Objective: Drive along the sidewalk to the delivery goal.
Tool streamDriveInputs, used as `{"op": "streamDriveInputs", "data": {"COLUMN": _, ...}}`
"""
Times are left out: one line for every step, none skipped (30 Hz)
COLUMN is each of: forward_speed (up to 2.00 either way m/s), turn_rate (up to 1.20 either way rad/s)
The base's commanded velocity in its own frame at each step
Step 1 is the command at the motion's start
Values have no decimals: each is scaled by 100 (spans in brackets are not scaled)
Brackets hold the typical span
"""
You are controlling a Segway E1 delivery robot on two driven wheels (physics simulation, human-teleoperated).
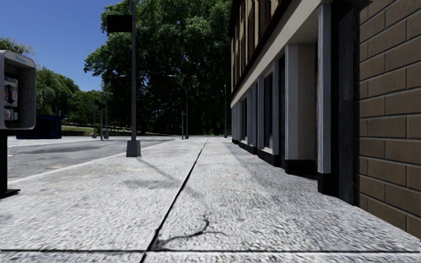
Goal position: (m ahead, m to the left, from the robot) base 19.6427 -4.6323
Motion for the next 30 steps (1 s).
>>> {"op": "streamDriveInputs", "data": {"forward_speed": 200, "turn_rate": 0}}
{"op": "streamDriveInputs", "data": {"forward_speed": 200, "turn_rate": 0}}
{"op": "streamDriveInputs", "data": {"forward_speed": 200, "turn_rate": 0}}
{"op": "streamDriveInputs", "data": {"forward_speed": 200, "turn_rate": 0}}
{"op": "streamDriveInputs", "data": {"forward_speed": 200, "turn_rate": 0}}
{"op": "streamDriveInputs", "data": {"forward_speed": 200, "turn_rate": 0}}
{"op": "streamDriveInputs", "data": {"forward_speed": 200, "turn_rate": 0}}
{"op": "streamDriveInputs", "data": {"forward_speed": 200, "turn_rate": 0}}
{"op": "streamDriveInputs", "data": {"forward_speed": 200, "turn_rate": 0}}
{"op": "streamDriveInputs", "data": {"forward_speed": 200, "turn_rate": 0}}
{"op": "streamDriveInputs", "data": {"forward_speed": 200, "turn_rate": -2}}
{"op": "streamDriveInputs", "data": {"forward_speed": 200, "turn_rate": -3}}
{"op": "streamDriveInputs", "data": {"forward_speed": 200, "turn_rate": -3}}
{"op": "streamDriveInputs", "data": {"forward_speed": 200, "turn_rate": -4}}
{"op": "streamDriveInputs", "data": {"forward_speed": 200, "turn_rate": -4}}
{"op": "streamDriveInputs", "data": {"forward_speed": 200, "turn_rate": -4}}
{"op": "streamDriveInputs", "data": {"forward_speed": 200, "turn_rate": -4}}
{"op": "streamDriveInputs", "data": {"forward_speed": 200, "turn_rate": -6}}
{"op": "streamDriveInputs", "data": {"forward_speed": 200, "turn_rate": -6}}
{"op": "streamDriveInputs", "data": {"forward_speed": 200, "turn_rate": -8}}
{"op": "streamDriveInputs", "data": {"forward_speed": 200, "turn_rate": -9}}
{"op": "streamDriveInputs", "data": {"forward_speed": 200, "turn_rate": -10}}
{"op": "streamDriveInputs", "data": {"forward_speed": 200, "turn_rate": -10}}
{"op": "streamDriveInputs", "data": {"forward_speed": 200, "turn_rate": -10}}
{"op": "streamDriveInputs", "data": {"forward_speed": 200, "turn_rate": -10}}
{"op": "streamDriveInputs", "data": {"forward_speed": 200, "turn_rate": -10}}
{"op": "streamDriveInputs", "data": {"forward_speed": 200, "turn_rate": -10}}
{"op": "streamDriveInputs", "data": {"forward_speed": 200, "turn_rate": -10}}
{"op": "streamDriveInputs", "data": {"forward_speed": 200, "turn_rate": -11}}
{"op": "streamDriveInputs", "data": {"forward_speed": 200, "turn_rate": -11}}
